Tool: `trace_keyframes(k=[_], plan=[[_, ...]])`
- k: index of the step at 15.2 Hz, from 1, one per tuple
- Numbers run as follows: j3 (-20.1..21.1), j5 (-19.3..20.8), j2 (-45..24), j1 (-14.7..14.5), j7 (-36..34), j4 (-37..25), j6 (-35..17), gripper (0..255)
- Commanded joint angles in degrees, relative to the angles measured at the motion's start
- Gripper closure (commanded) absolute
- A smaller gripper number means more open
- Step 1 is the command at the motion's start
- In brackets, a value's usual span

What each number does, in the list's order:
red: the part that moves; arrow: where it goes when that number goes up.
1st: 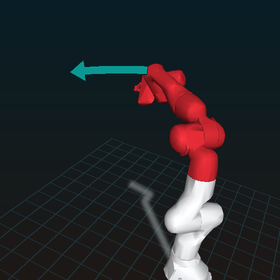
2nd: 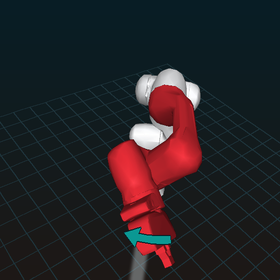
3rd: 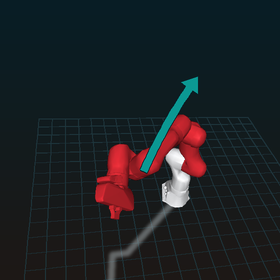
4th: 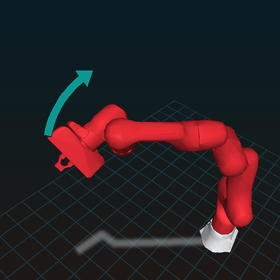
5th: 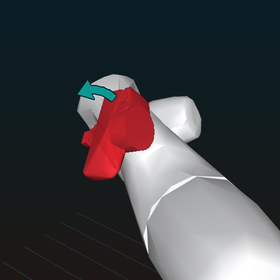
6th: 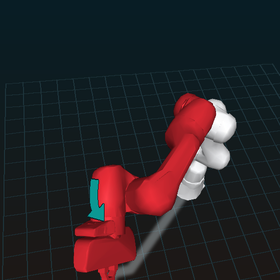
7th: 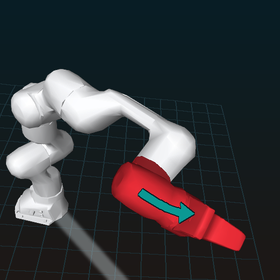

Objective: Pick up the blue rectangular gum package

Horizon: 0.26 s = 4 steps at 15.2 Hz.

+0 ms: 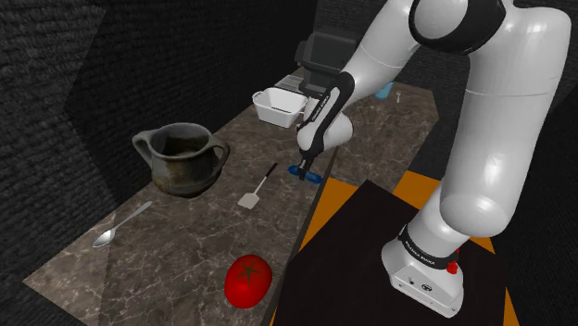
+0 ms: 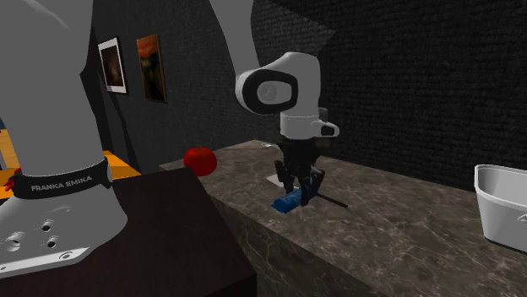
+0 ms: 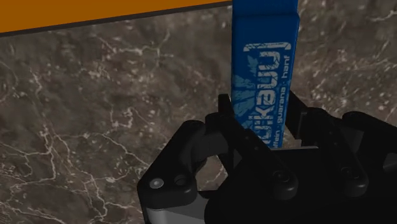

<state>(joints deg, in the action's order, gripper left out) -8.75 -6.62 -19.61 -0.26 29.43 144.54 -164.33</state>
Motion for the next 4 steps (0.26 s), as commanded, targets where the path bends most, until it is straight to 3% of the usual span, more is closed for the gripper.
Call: trace_keyframes(k=[1,4], plan=[[-0.8,0.8,2.0,-0.5,-0.5,0.4,1.6,255],[-1.2,1.2,3.1,-0.8,-0.8,0.6,2.4,255]])
